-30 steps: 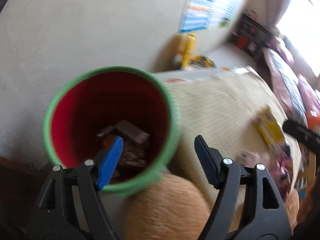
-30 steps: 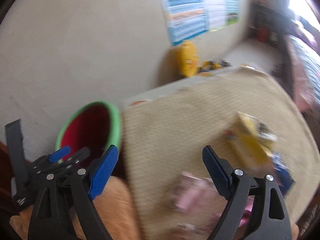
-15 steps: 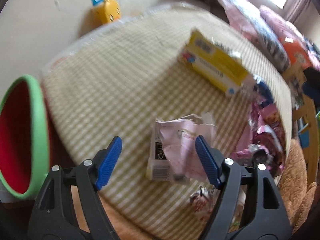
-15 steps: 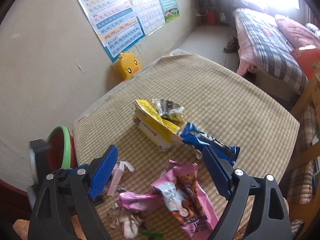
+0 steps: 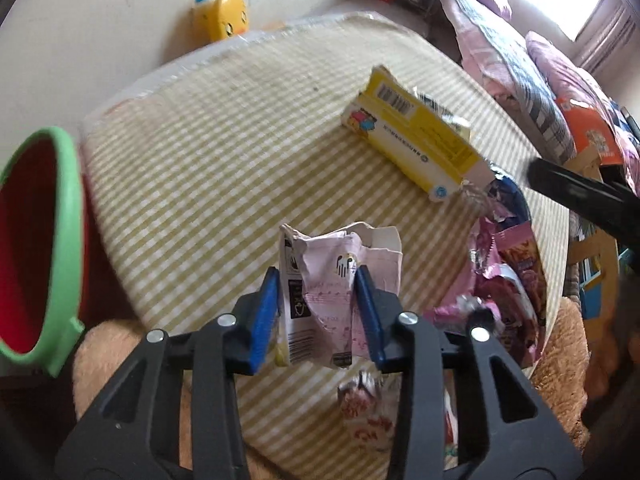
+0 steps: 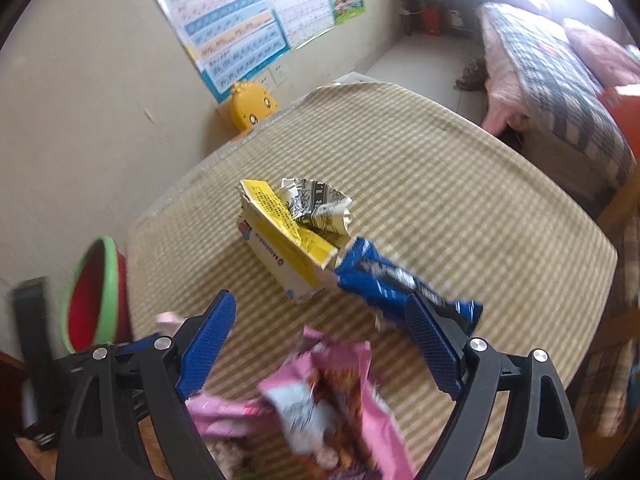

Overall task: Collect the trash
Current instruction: 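Grasp the pink paper carton with the left tool while the right tool grasps the yellow box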

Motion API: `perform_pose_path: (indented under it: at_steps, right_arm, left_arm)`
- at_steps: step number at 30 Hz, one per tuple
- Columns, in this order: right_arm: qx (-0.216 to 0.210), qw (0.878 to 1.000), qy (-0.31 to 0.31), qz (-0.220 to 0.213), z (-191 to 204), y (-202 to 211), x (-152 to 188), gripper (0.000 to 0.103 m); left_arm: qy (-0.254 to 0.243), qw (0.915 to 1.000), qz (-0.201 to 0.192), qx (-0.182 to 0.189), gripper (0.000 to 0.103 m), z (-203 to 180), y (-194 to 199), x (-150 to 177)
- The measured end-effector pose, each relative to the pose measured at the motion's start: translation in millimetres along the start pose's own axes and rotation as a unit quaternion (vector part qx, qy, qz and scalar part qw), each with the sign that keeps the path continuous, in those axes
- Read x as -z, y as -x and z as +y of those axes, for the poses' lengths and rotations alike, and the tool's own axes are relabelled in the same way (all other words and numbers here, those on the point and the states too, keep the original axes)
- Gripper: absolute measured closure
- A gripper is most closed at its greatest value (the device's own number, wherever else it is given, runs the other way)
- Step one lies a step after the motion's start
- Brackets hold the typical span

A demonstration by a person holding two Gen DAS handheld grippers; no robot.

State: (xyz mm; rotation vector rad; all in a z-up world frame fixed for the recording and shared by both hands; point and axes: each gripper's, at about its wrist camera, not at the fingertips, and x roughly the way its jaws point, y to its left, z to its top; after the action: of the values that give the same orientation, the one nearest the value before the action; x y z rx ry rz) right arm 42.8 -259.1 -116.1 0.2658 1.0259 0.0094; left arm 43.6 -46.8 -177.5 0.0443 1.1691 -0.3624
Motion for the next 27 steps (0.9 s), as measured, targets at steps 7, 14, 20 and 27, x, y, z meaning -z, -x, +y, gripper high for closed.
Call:
perform_pose_path:
  at_steps: [7,14,20,27]
  right_arm:
    - [0.028,0.996,0.064,0.063,22.5,-57.7,-21.5,0.065]
    - [-0.052,0.996,-0.02,0.068,17.8,-23.2,-9.7,0.082]
    - [-0.074,0.991,-0.012,0.108,36.3,-21.1,8.4,0.069]
    - [-0.001,0.991,0.103,0.09,75.8,-29.5,-6.2,0.027]
  left_arm:
    - [0.024,0.9988,-0.031,-0.03,0.065,14.8,30.1,-2.6]
    - [0.029,0.9957,-0.071,-0.052,0.065,26.1,55.6,-7.7]
    - [0.037,0.9973,-0.047,-0.042,0.063,31.4,38.9,-0.2]
    - [0.029,0.9991,-0.015,-0.028,0.06,35.7,16.0,11.1]
